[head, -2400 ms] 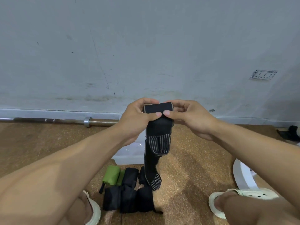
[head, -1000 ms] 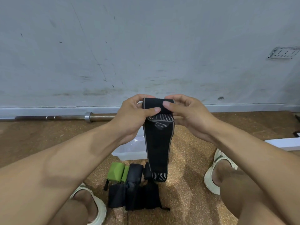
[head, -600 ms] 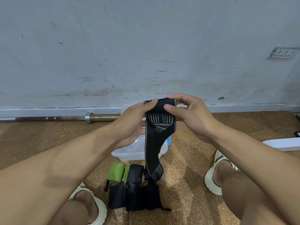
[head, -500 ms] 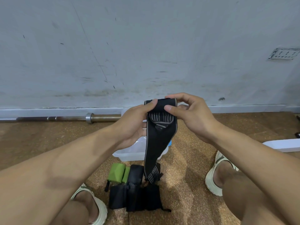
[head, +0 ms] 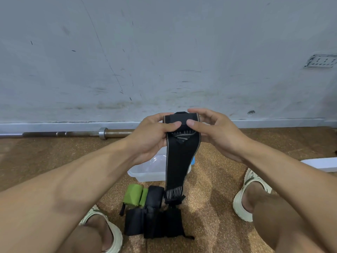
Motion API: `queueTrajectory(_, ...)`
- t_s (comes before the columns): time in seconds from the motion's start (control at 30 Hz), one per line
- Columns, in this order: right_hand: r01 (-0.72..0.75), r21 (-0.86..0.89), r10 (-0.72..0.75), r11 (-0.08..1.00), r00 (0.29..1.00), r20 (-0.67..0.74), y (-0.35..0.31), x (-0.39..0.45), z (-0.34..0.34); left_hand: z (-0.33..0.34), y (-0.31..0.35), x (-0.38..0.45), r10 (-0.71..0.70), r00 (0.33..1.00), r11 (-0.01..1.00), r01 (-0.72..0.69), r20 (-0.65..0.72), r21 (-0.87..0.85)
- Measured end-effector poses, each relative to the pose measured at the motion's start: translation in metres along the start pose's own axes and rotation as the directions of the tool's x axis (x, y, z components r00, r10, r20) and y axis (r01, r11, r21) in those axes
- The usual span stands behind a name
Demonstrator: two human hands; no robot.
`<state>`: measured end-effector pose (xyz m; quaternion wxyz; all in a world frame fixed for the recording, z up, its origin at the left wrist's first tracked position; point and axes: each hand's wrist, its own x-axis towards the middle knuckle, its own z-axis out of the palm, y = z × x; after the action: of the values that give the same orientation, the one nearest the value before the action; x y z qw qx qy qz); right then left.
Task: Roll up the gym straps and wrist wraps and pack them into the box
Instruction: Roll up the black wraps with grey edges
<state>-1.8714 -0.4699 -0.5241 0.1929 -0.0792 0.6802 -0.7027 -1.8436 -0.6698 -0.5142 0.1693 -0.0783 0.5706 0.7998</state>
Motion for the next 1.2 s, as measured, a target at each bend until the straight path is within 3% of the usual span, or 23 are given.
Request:
queueTrajectory(0.07, -0.051, -0.005, 0.051, 0.999, 0.997, 0.065, 0.0027, -0.0005, -0.0010, 0.0004, 0.0005, 0.0004, 0.008, 1.000, 1.000, -0.008, -0.005, 0.014)
queueTrajectory(0.13, -0.047, -0.008, 0.048, 0.999, 0.998, 0.043, 0.0047, -0.0005, -0.0015, 0.0003, -0.0004, 0.0005, 0.004, 1.000, 1.000, -0.004, 0.000, 0.030)
queueTrajectory(0.27, 0.035, -0.045, -0.037, 0.998, 0.998, -0.053, 0.0046, 0.0005, -0.0023, 0.0010, -0.0023, -0.0008, -0.018, 1.000, 1.000, 0.018, 0.024, 0.021)
queueTrajectory(0.4, 0.115, -0.097, -0.121, 0.989, 0.991, -0.056, 0.0037, -0.0011, -0.0023, 0.0024, -0.0014, -0.0033, -0.063, 0.994, 0.998, 0.061, 0.093, 0.017)
queueTrajectory(0.57, 0.152, -0.212, -0.163, 0.965, 0.986, -0.035, 0.0039, -0.0026, 0.0017, 0.0022, -0.0017, -0.0014, -0.040, 0.999, 0.999, 0.040, 0.001, -0.019)
queueTrajectory(0.73, -0.028, -0.045, 0.029, 0.999, 0.999, 0.031, 0.0032, -0.0003, -0.0044, 0.0014, -0.0017, -0.0004, 0.021, 0.998, 1.000, -0.020, -0.052, 0.017)
queueTrajectory(0.83, -0.099, -0.034, 0.101, 0.995, 0.992, 0.075, 0.0052, -0.0009, -0.0057, 0.0003, -0.0043, 0.0003, 0.070, 0.997, 0.995, -0.066, -0.042, 0.081)
queueTrajectory(1.0, -0.081, 0.020, 0.079, 0.997, 0.995, 0.062, 0.0069, 0.0006, -0.0047, -0.0023, -0.0055, 0.0011, 0.079, 0.996, 0.990, -0.075, -0.034, 0.118)
queueTrajectory(1.2, 0.016, -0.025, -0.016, 1.000, 1.000, -0.007, 0.0051, 0.0023, -0.0004, -0.0042, -0.0054, 0.0010, 0.017, 1.000, 0.999, -0.017, 0.001, 0.043)
